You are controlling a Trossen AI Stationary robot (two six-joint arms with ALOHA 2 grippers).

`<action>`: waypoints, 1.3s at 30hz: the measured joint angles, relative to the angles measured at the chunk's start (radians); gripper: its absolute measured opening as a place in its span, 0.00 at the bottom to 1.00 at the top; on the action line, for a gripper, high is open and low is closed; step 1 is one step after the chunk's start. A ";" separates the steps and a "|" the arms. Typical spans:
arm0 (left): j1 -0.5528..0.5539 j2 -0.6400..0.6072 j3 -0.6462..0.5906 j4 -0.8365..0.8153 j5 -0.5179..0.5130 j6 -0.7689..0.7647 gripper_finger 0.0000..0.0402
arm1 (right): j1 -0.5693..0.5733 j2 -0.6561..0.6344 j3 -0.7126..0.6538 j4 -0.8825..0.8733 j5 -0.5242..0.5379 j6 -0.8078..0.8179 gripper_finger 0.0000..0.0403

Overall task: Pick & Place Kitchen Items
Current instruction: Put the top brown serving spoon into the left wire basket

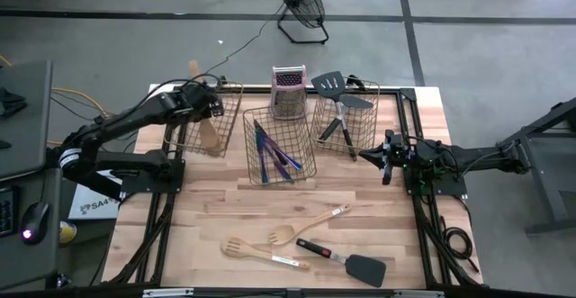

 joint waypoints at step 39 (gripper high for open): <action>0.000 0.107 -0.103 0.138 0.045 -0.055 0.23 | 0.000 0.000 0.000 0.000 0.000 0.000 0.01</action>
